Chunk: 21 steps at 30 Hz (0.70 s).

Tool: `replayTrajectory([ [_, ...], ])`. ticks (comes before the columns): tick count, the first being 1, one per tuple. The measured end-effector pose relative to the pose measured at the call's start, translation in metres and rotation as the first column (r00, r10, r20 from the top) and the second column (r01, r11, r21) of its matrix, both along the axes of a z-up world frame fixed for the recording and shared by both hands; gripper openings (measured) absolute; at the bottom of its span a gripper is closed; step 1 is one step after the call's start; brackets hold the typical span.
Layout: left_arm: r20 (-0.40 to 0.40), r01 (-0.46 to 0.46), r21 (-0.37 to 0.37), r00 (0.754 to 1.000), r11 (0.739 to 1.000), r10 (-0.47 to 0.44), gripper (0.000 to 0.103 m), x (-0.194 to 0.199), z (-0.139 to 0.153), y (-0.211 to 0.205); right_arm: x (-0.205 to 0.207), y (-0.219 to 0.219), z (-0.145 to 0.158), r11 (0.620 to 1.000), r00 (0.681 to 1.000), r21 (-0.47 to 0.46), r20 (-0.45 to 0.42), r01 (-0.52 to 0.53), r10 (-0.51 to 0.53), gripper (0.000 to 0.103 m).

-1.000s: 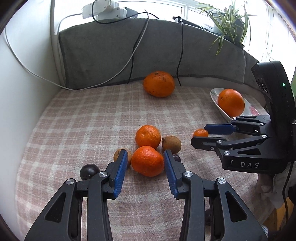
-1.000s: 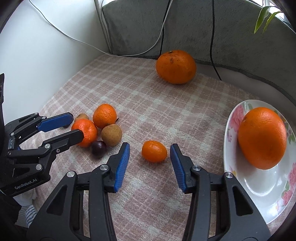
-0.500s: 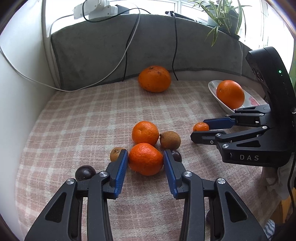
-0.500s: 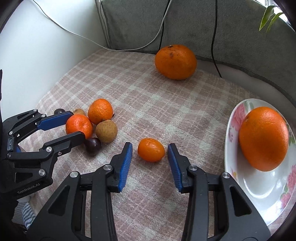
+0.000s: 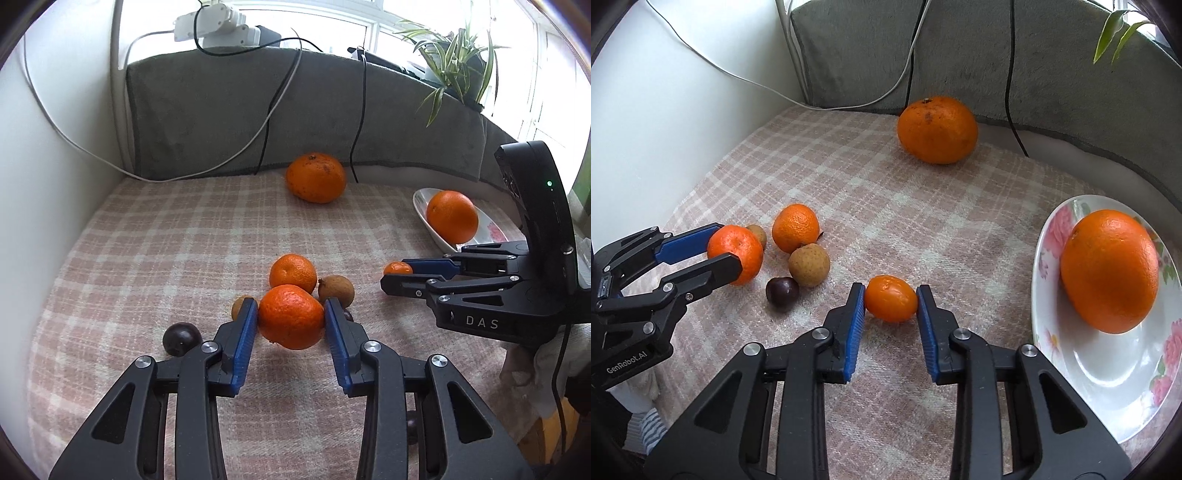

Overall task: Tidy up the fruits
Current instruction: 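Carry both fruits into the bowl and open both grippers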

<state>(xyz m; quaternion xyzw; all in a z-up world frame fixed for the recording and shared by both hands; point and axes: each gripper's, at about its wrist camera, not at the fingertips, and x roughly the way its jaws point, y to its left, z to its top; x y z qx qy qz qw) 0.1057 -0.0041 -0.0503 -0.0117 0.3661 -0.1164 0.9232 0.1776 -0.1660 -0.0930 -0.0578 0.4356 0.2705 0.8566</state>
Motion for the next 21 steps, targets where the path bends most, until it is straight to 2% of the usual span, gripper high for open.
replayTrajectory([
  [12, 0.053, 0.061, -0.072, 0.997, 0.996, -0.057, 0.036, -0.007, 0.031, -0.023, -0.027, -0.033, 0.04, 0.996, 0.997, 0.083, 0.069, 0.02, -0.025, 0.029],
  [21, 0.078, 0.142, -0.108, 0.988, 0.984, -0.134, 0.036, -0.005, 0.044, -0.067, -0.042, -0.106, 0.054, 0.987, 0.987, 0.123, 0.107, 0.108, -0.121, 0.029],
])
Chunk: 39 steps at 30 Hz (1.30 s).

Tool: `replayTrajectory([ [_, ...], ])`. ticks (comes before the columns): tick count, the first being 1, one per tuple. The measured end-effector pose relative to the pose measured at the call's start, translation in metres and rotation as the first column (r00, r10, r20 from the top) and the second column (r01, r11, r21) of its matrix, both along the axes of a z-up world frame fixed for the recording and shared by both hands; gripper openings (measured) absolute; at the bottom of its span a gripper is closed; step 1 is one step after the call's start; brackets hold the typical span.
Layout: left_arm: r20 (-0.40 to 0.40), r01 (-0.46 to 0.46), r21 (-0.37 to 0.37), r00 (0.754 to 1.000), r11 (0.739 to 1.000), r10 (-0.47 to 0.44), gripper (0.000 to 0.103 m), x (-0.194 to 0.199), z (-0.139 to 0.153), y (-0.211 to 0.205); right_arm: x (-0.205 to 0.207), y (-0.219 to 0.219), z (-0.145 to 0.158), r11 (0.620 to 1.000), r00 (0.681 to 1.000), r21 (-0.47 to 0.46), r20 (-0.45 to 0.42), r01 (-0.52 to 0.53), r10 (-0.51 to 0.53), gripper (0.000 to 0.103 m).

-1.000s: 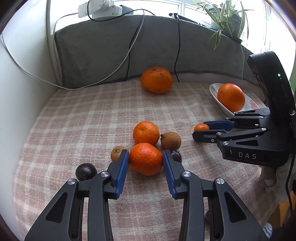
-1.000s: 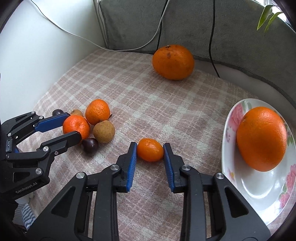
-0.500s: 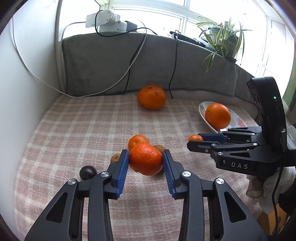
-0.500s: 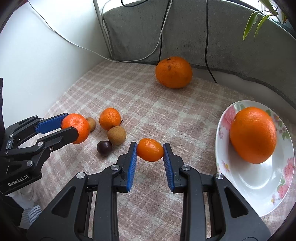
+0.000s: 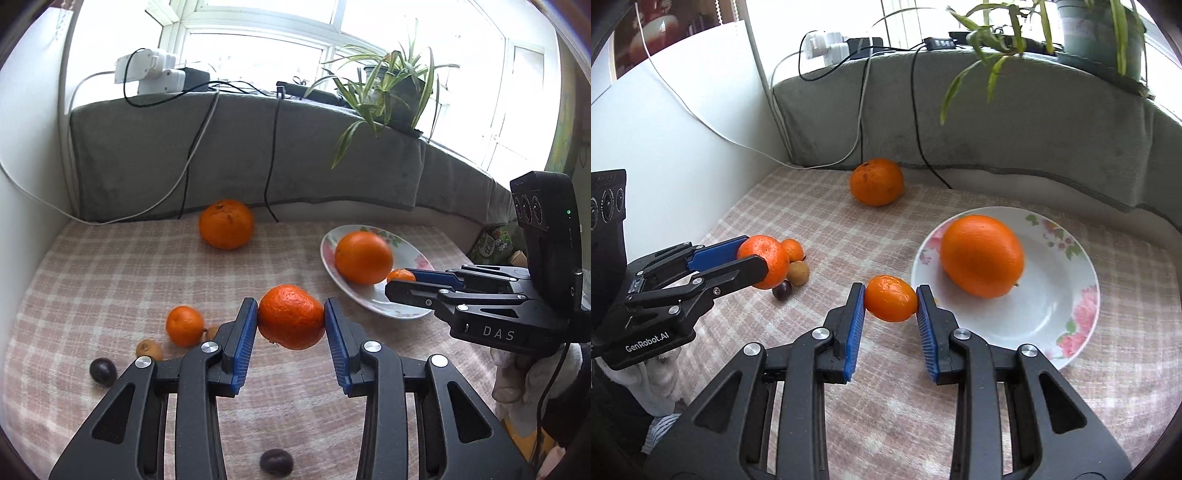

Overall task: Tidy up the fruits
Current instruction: 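Carry both fruits into the bowl and open both grippers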

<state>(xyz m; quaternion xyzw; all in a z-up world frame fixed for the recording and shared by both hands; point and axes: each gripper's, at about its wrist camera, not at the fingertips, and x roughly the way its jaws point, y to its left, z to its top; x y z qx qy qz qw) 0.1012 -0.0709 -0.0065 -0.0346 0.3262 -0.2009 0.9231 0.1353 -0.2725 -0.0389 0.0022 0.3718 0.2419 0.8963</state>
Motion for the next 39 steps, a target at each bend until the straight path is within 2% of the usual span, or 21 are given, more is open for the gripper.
replayTrajectory([
  [7, -0.006, 0.06, -0.01, 0.998, 0.998, -0.06, 0.036, 0.003, 0.002, -0.037, 0.0, -0.05, 0.004, 0.996, 0.996, -0.001, 0.008, 0.091, -0.091, 0.029],
  [18, -0.022, 0.144, 0.02, 0.989, 0.989, -0.143, 0.036, 0.009, -0.004, -0.095, 0.016, -0.106, -0.004, 0.982, 0.982, 0.002, -0.016, 0.187, -0.187, 0.029],
  [25, -0.041, 0.164, 0.039, 0.986, 0.986, -0.162, 0.036, 0.014, -0.012, -0.116, 0.029, -0.119, -0.013, 0.98, 0.979, 0.004, -0.041, 0.201, -0.201, 0.029],
  [39, -0.051, 0.17, 0.064, 0.985, 0.983, -0.167, 0.036, 0.023, -0.014, -0.129, 0.043, -0.121, -0.019, 0.979, 0.978, 0.014, -0.058, 0.204, -0.203, 0.029],
])
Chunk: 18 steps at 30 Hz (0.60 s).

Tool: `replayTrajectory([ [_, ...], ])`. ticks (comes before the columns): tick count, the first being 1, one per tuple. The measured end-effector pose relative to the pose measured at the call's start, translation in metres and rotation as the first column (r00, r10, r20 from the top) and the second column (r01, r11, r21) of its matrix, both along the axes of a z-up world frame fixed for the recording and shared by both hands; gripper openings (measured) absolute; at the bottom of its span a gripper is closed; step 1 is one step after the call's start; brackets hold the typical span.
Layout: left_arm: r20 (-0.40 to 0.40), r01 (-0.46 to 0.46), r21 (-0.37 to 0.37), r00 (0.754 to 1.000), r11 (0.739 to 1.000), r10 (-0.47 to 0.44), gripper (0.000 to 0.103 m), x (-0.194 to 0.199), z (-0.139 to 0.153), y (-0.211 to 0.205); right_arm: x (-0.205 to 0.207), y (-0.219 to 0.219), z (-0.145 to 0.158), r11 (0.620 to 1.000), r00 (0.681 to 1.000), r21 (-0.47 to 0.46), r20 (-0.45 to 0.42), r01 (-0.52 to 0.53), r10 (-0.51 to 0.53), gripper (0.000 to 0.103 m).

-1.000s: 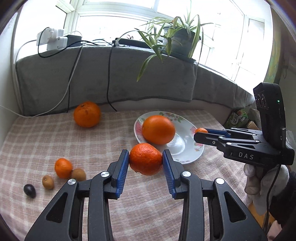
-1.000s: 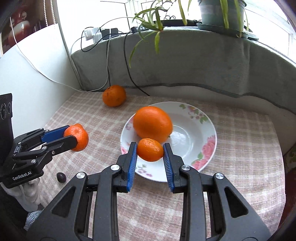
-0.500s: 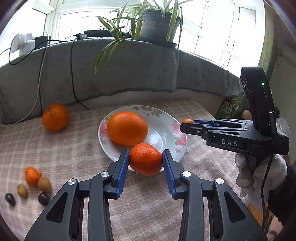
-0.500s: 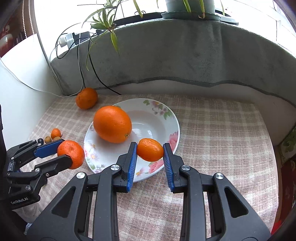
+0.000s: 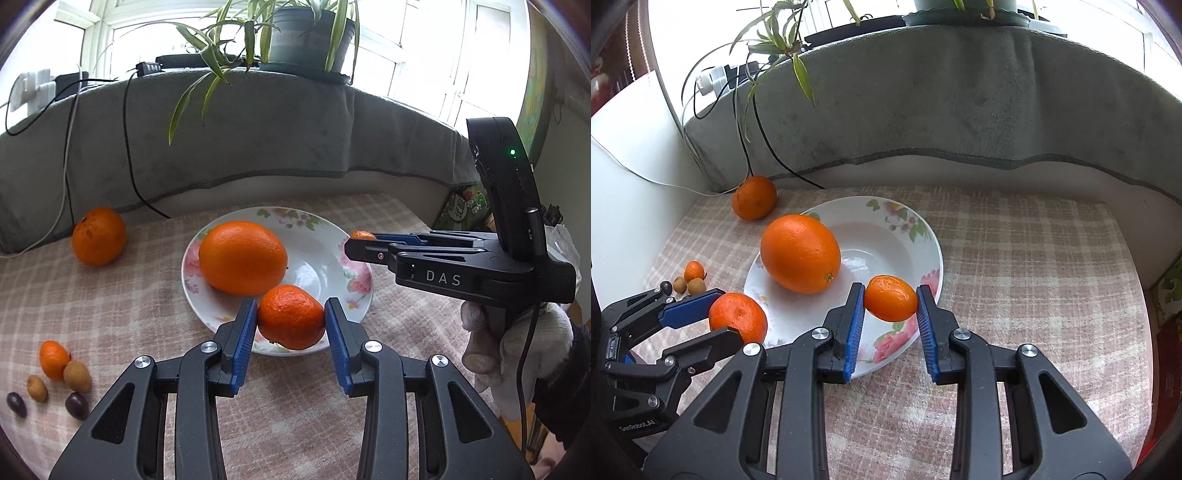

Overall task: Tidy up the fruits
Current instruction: 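Carry both fruits into the bowl and open both grippers, then withdraw both grippers from the bowl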

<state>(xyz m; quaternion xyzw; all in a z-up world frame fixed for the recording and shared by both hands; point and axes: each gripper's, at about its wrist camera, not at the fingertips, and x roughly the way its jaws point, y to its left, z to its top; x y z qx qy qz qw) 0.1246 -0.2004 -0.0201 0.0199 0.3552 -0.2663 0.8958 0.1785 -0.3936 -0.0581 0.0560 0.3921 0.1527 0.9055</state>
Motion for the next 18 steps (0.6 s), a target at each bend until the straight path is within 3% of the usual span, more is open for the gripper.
replayTrajectory([
  [7, 0.013, -0.011, 0.003, 1.0, 1.0, 0.011, 0.038, 0.001, 0.0, 0.0, 0.0, -0.002, 0.002, 1.0, 1.0, 0.014, 0.01, 0.003, -0.003, 0.03],
  [8, 0.018, -0.011, 0.004, 1.0, 1.0, 0.011, 0.041, 0.001, 0.001, 0.0, 0.0, -0.002, 0.003, 1.0, 1.0, 0.016, 0.012, 0.002, -0.003, 0.038],
  [9, 0.023, -0.009, 0.003, 1.0, 1.0, 0.009, 0.05, 0.0, 0.002, 0.0, -0.001, -0.002, 0.003, 1.0, 1.0, 0.016, 0.017, 0.005, -0.006, 0.055],
  [11, 0.033, -0.011, 0.003, 0.999, 1.0, 0.011, 0.06, -0.001, 0.004, 0.001, -0.003, -0.002, 0.007, 1.0, 0.999, 0.015, 0.039, 0.017, -0.018, 0.071],
  [15, 0.034, -0.027, -0.001, 0.999, 1.0, 0.027, 0.076, -0.003, 0.006, 0.005, -0.005, -0.004, 0.013, 0.999, 0.997, 0.022, 0.066, 0.032, -0.034, 0.083],
  [16, 0.035, -0.028, -0.001, 0.999, 1.0, 0.028, 0.077, -0.004, 0.007, 0.006, -0.006, -0.004, 0.015, 0.999, 0.996, 0.029, 0.075, 0.038, -0.04, 0.088],
  [18, 0.036, -0.028, 0.005, 0.999, 1.0, 0.028, 0.077, -0.006, 0.007, 0.005, -0.007, -0.006, 0.018, 0.998, 0.995, 0.041, 0.085, 0.049, -0.052, 0.09],
])
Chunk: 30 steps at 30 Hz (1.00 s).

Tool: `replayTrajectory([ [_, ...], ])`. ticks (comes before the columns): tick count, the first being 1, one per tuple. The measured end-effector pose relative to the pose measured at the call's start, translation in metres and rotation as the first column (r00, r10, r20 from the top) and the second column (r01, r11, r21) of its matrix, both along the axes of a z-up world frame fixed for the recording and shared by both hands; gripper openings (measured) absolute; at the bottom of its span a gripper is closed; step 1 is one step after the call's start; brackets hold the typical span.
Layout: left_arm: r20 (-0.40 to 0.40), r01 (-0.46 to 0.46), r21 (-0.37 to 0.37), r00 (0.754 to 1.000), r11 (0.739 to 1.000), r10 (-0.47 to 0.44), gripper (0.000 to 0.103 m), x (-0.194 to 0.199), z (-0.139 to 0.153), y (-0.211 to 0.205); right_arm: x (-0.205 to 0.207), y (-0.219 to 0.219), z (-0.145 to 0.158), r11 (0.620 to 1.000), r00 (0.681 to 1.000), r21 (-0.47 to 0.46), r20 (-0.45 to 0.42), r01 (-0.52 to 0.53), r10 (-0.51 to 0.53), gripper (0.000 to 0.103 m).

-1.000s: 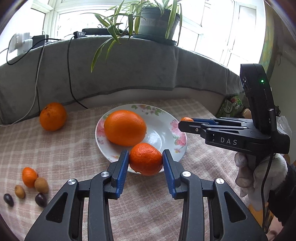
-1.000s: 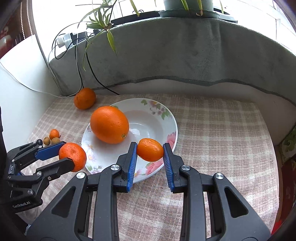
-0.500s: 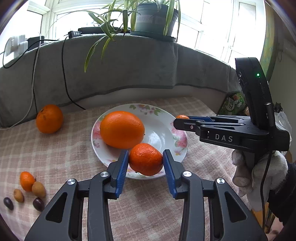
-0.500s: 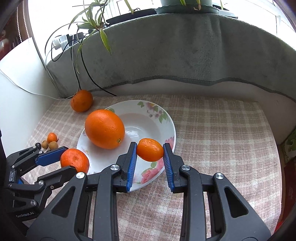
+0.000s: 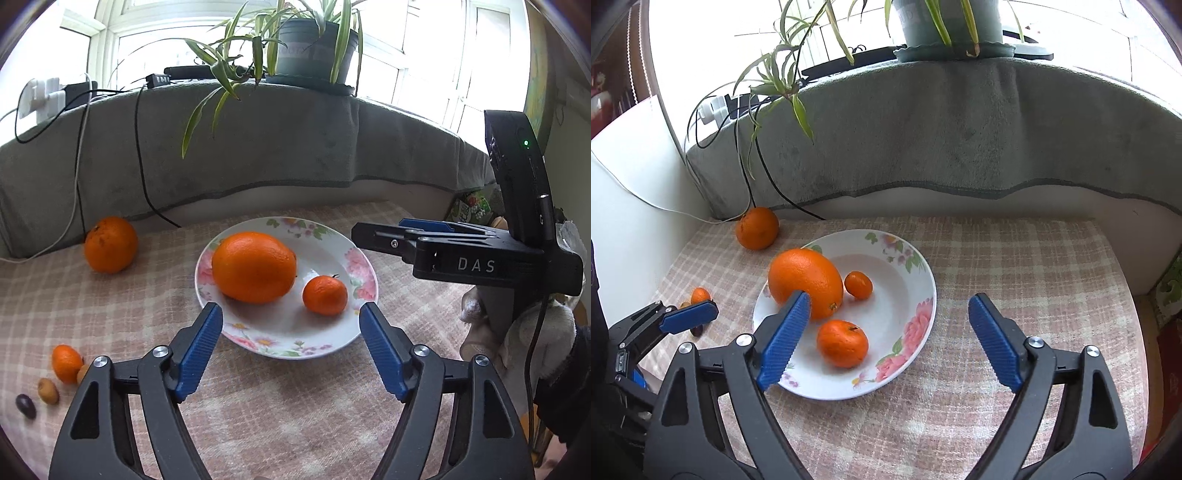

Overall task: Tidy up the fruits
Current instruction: 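Withdraw both grippers from the bowl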

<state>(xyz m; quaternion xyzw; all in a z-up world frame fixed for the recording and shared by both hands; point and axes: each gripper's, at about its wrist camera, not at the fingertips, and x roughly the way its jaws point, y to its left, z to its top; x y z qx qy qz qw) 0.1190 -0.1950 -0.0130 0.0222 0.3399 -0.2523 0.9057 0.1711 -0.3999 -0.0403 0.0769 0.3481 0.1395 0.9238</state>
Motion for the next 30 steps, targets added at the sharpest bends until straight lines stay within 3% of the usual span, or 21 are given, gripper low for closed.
replayTrajectory([
  [2, -0.002, -0.006, 0.004, 1.0, 1.0, 0.006, 0.081, -0.001, 0.0, 0.0, 0.0, -0.001, 0.002, 1.0, 1.0, 0.014, -0.001, 0.006, -0.006, 0.09],
  [14, 0.014, -0.008, 0.005, 1.0, 1.0, 0.008, 0.081, -0.011, 0.006, 0.008, -0.015, 0.006, 0.012, 0.999, 1.0, 0.041, 0.013, 0.004, -0.005, 0.09],
  [30, 0.036, -0.084, -0.001, 0.996, 0.996, 0.084, 0.081, -0.016, 0.015, 0.064, -0.041, 0.043, 0.024, 0.994, 0.997, 0.075, 0.037, -0.077, 0.075, 0.09],
])
